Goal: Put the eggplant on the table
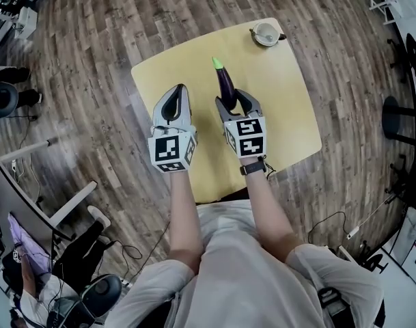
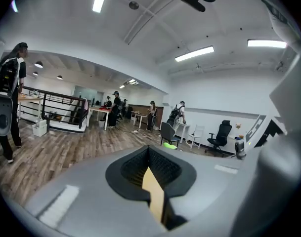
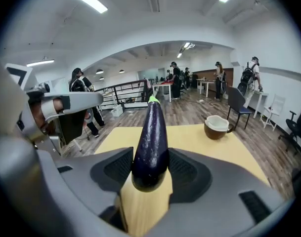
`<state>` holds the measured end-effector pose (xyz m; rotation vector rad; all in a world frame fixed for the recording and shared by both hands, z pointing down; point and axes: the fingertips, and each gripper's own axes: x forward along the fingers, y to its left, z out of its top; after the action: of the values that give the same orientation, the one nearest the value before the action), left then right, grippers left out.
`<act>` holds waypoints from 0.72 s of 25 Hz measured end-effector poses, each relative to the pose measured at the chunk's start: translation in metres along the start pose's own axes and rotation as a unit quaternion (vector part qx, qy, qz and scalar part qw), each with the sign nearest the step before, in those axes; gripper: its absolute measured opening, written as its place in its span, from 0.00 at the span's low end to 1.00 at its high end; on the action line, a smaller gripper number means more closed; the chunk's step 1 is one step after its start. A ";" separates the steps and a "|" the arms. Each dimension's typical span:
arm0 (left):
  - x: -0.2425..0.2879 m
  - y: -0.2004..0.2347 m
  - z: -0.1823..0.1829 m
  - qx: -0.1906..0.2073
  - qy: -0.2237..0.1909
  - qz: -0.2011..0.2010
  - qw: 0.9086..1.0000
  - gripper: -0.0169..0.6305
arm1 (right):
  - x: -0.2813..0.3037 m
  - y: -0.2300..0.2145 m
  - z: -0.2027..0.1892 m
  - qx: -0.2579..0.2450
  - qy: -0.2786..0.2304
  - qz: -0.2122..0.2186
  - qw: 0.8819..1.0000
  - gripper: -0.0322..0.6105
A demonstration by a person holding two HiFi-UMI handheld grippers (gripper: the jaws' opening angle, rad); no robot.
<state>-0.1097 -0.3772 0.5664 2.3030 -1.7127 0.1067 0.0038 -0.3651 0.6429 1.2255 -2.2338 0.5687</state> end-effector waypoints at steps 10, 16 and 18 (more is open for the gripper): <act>0.006 0.000 -0.024 -0.012 0.024 -0.013 1.000 0.04 | 0.025 0.000 -0.072 0.017 0.084 0.002 0.996 0.38; 0.007 -0.003 -0.026 -0.015 0.023 -0.016 1.000 0.04 | 0.036 -0.004 -0.099 0.025 0.116 -0.005 0.993 0.38; 0.008 -0.003 -0.028 -0.014 0.025 -0.017 0.999 0.04 | 0.038 -0.006 -0.105 0.026 0.125 -0.007 0.992 0.38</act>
<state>-0.1013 -0.3762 0.5946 2.2884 -1.6410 0.1319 0.0171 -0.3313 0.7482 1.1266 -2.0110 0.7353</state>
